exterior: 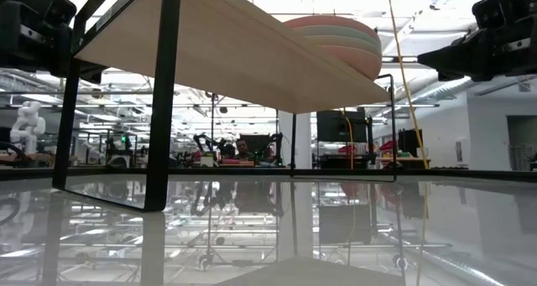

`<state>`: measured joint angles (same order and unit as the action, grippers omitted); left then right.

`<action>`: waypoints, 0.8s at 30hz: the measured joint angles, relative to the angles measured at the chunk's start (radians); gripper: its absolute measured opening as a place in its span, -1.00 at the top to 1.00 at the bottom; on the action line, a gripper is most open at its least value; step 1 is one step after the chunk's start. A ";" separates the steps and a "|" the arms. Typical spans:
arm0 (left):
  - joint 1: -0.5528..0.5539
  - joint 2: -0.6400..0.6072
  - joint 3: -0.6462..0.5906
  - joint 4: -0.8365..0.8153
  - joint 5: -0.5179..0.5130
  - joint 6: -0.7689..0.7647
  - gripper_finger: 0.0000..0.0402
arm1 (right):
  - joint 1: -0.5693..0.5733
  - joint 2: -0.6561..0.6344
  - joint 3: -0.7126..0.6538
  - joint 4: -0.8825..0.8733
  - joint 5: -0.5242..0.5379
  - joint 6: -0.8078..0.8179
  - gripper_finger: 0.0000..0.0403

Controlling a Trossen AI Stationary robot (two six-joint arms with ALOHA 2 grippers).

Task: Place and stack plates onto a shelf
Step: Return to Home Position

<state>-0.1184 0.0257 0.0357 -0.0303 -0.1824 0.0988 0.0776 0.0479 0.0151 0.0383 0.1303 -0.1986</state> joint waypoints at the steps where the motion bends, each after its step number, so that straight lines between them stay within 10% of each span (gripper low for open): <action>1: 0.000 0.000 0.000 0.000 0.001 -0.003 0.95 | 0.000 0.002 0.000 0.000 0.000 -0.001 1.00; 24: 0.001 0.000 0.000 -0.002 0.008 -0.020 0.99 | 0.001 -0.031 0.000 -0.006 -0.058 0.039 1.00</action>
<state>-0.1173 0.0257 0.0357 -0.0319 -0.1741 0.0786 0.0784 0.0170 0.0151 0.0326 0.0727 -0.1599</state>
